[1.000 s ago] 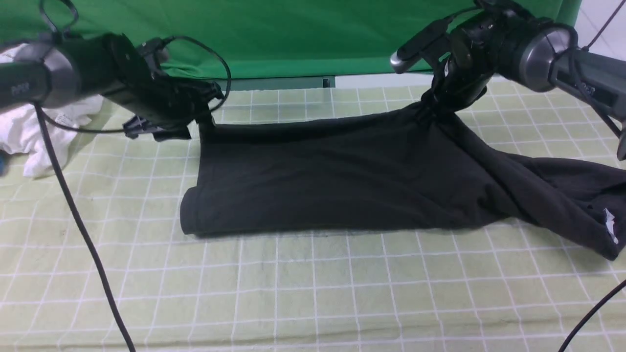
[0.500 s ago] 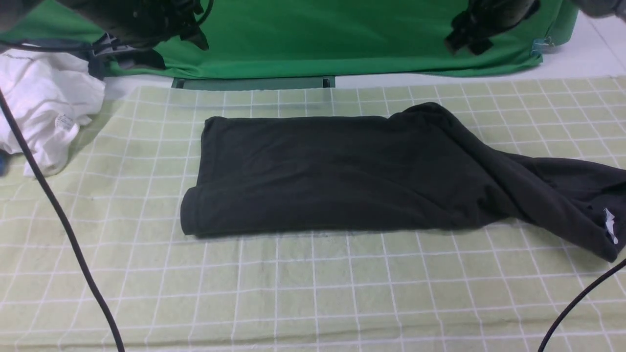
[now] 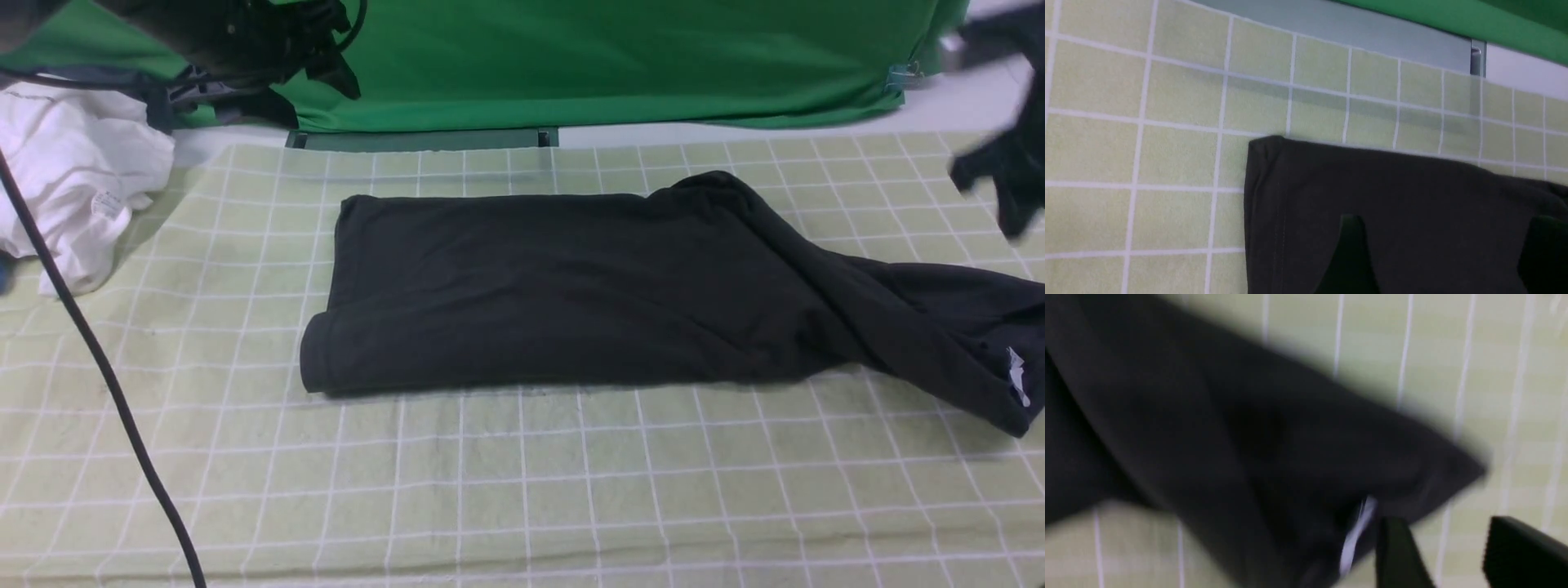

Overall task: Fold a long-sleeved shirt over a green coffee tablecloth.
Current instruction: 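Fold the black garment in half by bringing its near edge over to the far edge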

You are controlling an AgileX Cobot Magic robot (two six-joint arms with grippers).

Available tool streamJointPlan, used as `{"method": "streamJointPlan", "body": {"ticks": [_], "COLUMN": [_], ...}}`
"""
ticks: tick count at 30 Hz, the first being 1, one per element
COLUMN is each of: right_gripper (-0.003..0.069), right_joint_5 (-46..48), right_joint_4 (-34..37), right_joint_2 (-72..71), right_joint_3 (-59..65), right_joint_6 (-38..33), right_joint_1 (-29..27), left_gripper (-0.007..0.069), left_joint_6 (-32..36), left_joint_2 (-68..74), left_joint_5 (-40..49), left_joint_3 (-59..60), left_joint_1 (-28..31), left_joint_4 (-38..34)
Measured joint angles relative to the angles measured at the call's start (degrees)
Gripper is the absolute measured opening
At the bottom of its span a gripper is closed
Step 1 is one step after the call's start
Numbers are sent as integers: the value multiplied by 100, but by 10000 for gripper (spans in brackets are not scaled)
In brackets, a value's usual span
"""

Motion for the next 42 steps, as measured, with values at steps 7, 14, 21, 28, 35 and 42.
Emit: {"method": "streamJointPlan", "body": {"ticks": [7, 14, 21, 28, 35, 42], "right_gripper": [409, 409, 408, 407, 407, 292], "right_joint_5": [-867, -1562, -357, -588, -1819, -2169], "right_joint_4": [584, 621, 705, 841, 699, -77], "right_joint_2": [-154, -154, -287, -536, -293, -149], "right_joint_3": [2041, 2616, 2063, 2399, 2751, 2751], "right_joint_6": [-127, -179, -536, -803, -899, -556], "right_joint_1": [-199, -187, -187, 112, 489, 495], "left_gripper": [517, 517, 517, 517, 517, 517], "left_joint_6": [71, 71, 82, 111, 153, 153], "left_joint_2": [0, 0, 0, 0, 0, 0], "left_joint_5": [101, 127, 127, 120, 126, 172], "left_joint_3": [-7, -13, -13, -13, -18, -18], "left_joint_1": [0, 0, 0, 0, 0, 0], "left_joint_4": [-79, -121, -116, -116, -120, -165]}}
